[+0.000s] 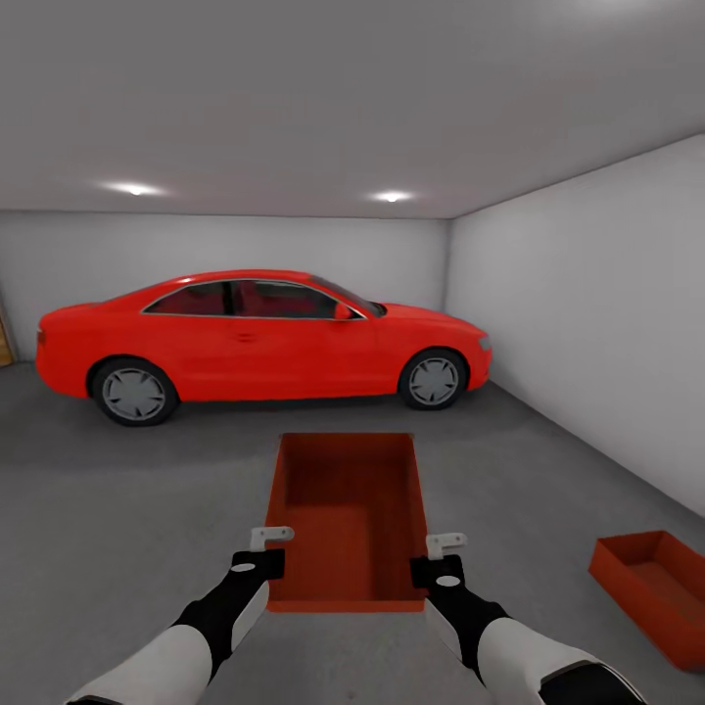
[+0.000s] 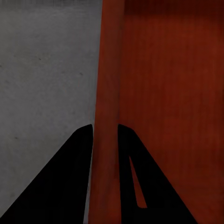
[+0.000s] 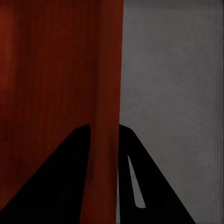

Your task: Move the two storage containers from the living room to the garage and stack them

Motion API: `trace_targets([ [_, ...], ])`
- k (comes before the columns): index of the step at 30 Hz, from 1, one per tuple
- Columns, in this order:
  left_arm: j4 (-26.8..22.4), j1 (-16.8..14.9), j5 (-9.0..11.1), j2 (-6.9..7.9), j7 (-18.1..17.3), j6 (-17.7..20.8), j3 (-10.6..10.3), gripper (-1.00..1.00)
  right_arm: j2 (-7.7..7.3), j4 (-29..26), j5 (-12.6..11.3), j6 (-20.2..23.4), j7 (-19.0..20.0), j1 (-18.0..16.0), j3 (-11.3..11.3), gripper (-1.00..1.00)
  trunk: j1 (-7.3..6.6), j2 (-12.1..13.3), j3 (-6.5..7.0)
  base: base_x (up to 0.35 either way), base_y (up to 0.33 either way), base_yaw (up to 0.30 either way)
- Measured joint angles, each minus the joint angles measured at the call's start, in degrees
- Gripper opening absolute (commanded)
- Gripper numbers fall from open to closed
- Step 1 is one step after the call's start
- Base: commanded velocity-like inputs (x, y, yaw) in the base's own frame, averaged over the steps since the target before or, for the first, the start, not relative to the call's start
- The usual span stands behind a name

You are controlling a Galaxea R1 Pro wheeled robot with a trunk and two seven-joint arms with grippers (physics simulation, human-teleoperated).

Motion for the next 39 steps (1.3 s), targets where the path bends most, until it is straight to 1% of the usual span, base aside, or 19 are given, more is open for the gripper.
trace_targets([
  [39, -0.02, 0.0, -0.03, 0.02, -0.03, -0.07, 0.0, -1.0, 0.01, -0.01, -0.03, -0.09, -0.02, 0.0, 0.02, -1.0, 0.0, 0.0, 0.0, 0.322, 0.0, -0.288],
])
